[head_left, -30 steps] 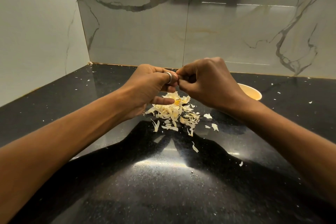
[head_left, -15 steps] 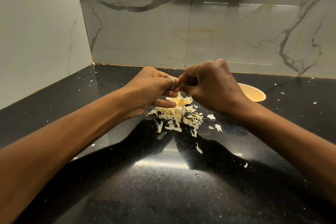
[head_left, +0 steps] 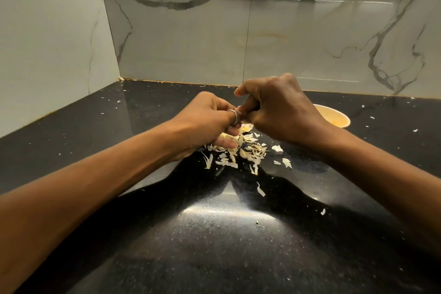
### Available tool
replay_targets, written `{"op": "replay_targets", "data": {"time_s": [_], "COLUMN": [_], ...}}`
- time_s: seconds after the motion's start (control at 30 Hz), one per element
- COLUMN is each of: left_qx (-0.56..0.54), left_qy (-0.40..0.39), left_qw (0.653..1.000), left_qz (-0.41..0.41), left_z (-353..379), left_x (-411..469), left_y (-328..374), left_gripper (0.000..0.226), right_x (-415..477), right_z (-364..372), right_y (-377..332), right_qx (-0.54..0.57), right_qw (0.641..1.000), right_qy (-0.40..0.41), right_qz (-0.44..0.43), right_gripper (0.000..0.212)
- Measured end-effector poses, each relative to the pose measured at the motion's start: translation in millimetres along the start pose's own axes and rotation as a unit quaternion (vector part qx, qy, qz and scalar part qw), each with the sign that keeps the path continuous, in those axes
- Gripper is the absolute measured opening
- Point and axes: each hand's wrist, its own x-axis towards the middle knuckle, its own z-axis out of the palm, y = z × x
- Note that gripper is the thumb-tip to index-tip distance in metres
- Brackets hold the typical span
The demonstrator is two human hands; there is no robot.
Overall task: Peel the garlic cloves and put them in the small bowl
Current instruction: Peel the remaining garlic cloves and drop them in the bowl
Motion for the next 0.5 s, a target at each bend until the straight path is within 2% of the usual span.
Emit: {"op": "replay_targets", "data": {"time_s": [0.5], "left_qx": [0.009], "left_qy": [0.063], "left_qw": [0.998], "left_qz": [0.019], "left_z": [-1.7], "left_x": [-0.7], "left_y": [-1.5], "left_gripper": [0.017], "right_x": [1.2], "right_z": [3.0], "right_y": [-7.5], "right_qx": [-0.018], "right_qw": [1.000], "right_qy": [0.003], "right_qz": [0.017], "right_gripper": [0.041]}}
